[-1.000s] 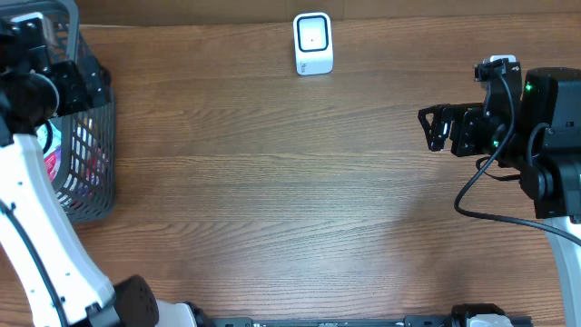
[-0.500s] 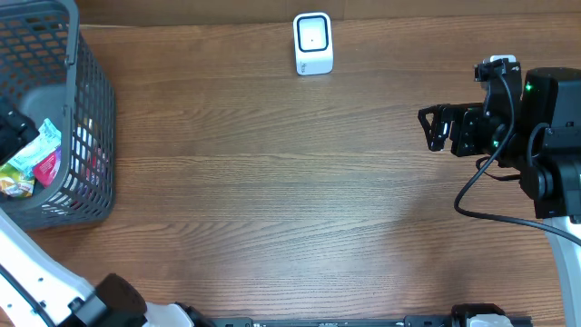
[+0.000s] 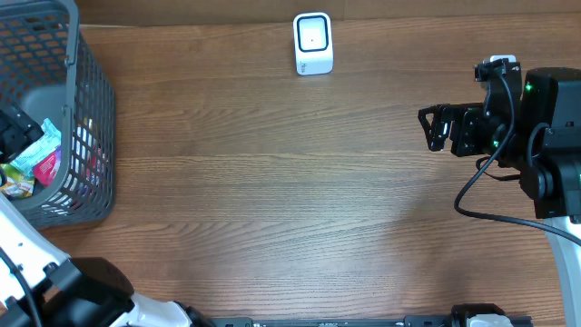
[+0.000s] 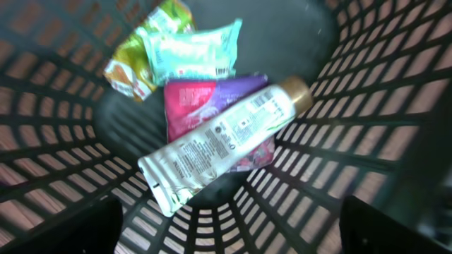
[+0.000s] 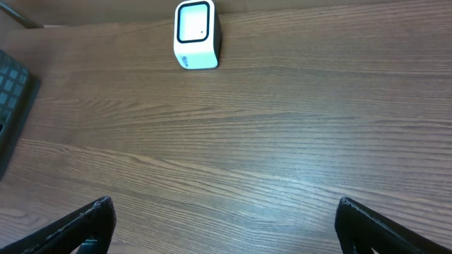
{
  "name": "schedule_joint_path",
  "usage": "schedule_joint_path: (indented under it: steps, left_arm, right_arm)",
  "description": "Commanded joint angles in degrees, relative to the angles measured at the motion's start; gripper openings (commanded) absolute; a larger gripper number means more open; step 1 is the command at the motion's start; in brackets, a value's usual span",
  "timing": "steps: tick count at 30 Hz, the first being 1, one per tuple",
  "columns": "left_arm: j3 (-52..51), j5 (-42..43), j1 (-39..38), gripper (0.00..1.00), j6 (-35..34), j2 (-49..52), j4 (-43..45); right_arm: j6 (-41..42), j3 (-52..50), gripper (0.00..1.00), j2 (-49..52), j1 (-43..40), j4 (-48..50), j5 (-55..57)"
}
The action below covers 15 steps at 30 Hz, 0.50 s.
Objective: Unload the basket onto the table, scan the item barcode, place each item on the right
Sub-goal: 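Grasp the white-and-gold tube with the left gripper and lift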
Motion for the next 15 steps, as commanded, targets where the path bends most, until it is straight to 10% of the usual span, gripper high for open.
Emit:
schedule_joint_path:
  steps: [1,15]
  left_arm:
    - [-1.6,1.6,0.4,0.87,2.0,3.8,-0.6]
    - [-1.6,2.0,-0.1,0.83,1.3,15.2,0.3]
  right_arm:
    - [0.2,1.8,1.00,-0.4,0.2,0.2,0.3]
    - [0.2,1.8,1.00,-0.4,0.2,0.2,0.3]
